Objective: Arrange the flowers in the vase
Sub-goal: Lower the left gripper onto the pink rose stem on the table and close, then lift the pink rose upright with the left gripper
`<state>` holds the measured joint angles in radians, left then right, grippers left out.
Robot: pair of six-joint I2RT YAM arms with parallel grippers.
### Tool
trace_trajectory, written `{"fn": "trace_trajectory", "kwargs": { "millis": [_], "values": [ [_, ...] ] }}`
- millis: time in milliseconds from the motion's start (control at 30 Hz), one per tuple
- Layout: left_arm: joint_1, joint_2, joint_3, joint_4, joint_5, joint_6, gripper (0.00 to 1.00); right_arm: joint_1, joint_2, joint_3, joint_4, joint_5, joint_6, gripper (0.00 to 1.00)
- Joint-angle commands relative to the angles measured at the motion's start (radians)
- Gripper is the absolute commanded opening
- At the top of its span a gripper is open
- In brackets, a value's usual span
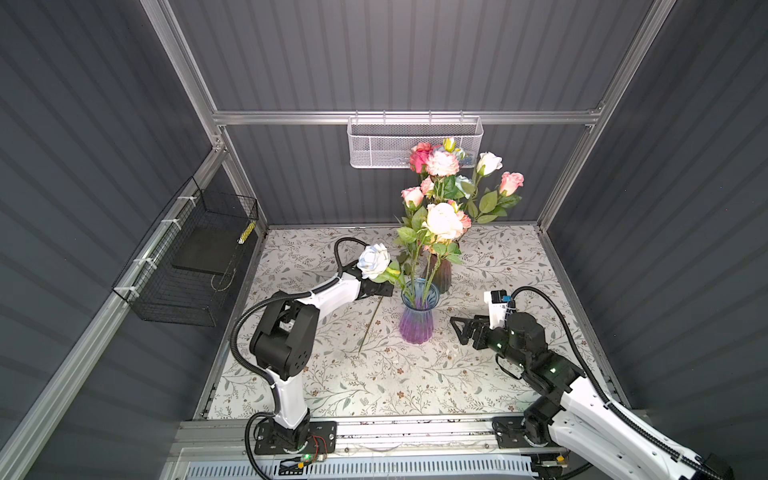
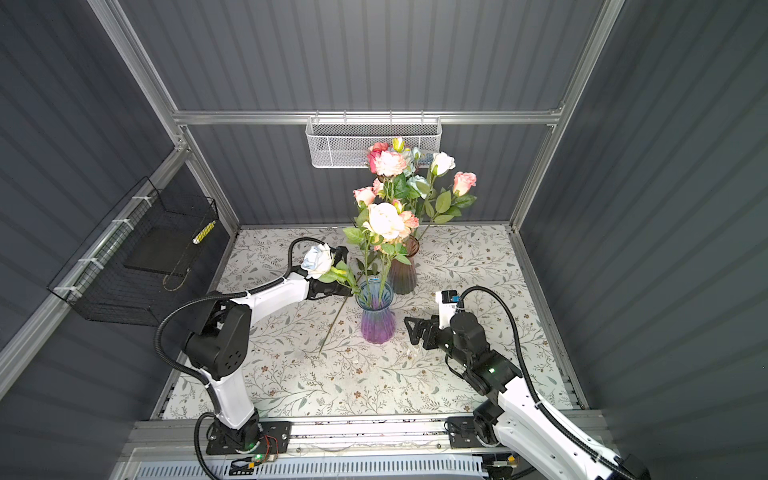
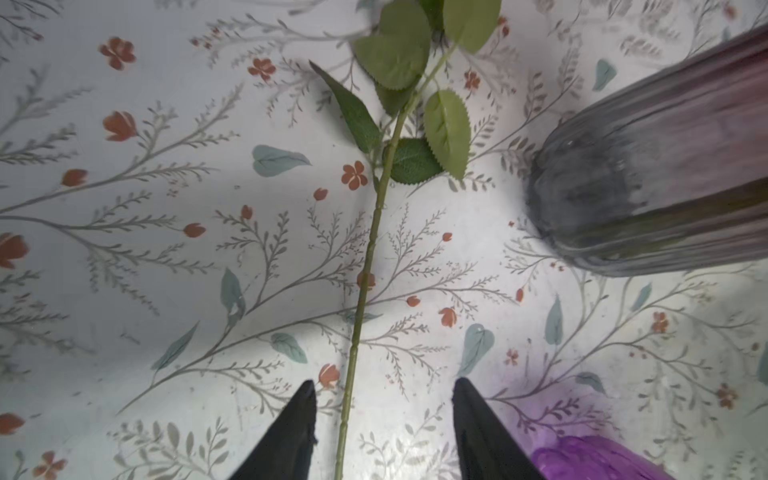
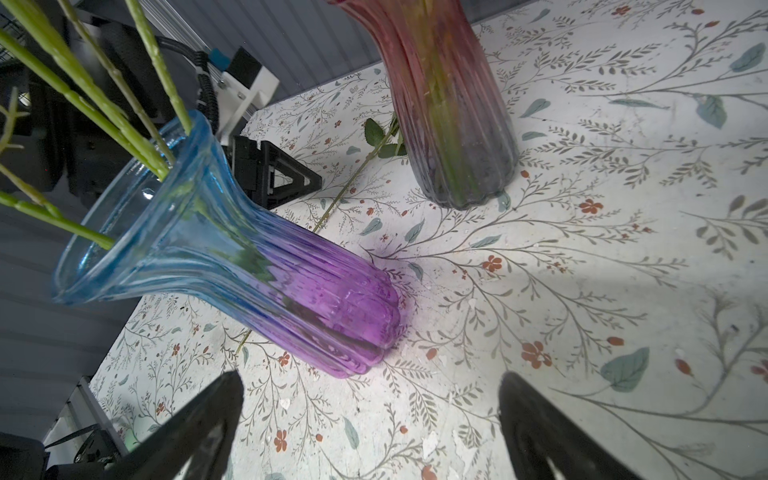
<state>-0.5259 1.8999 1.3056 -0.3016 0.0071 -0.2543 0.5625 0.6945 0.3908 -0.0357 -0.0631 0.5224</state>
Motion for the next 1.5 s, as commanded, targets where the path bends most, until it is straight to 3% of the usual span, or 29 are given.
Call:
{"fn": "trace_trajectory", "kwargs": {
  "millis": [0,267,500,833,1033,1333,1400,1467],
  "values": [
    [-0.003,0.056,0.044,-0.091,-0.012,0.048,0.52,-0.006,-0.013,-0.021,-0.019,0.012,-0.019,0.97],
    [-0.003,0.133,0.090,-0.101,-0.010,0.073,0.39,-0.013,-0.006,-0.026,-0.012,0.005,-0.018,0.97],
    [-0.002,0.158,0.092,-0.126,-0.036,0.078,0.18,-0.015,-0.009,-0.025,-0.013,0.000,-0.012,0.97],
    [-0.003,0.024,-0.004,-0.139,-0.093,0.047,0.00,-0.014,-0.016,0.008,-0.043,-0.015,-0.013,0.97],
    [-0.002,-0.204,-0.166,-0.133,-0.169,-0.044,0.00,-0.015,-0.027,0.071,-0.085,-0.048,-0.006,0.95],
    [-0.001,-0.785,-0.391,-0.200,-0.417,-0.165,0.00,-0.012,-0.008,0.200,-0.127,-0.114,0.021,0.89],
    [-0.001,-0.929,-0.408,-0.208,-0.452,-0.147,0.00,-0.009,-0.005,0.229,-0.128,-0.130,0.028,0.88],
    [-0.003,-1.095,-0.447,-0.132,-0.407,-0.073,0.00,-0.004,-0.006,0.272,-0.137,-0.127,0.034,0.87]
  ]
}}
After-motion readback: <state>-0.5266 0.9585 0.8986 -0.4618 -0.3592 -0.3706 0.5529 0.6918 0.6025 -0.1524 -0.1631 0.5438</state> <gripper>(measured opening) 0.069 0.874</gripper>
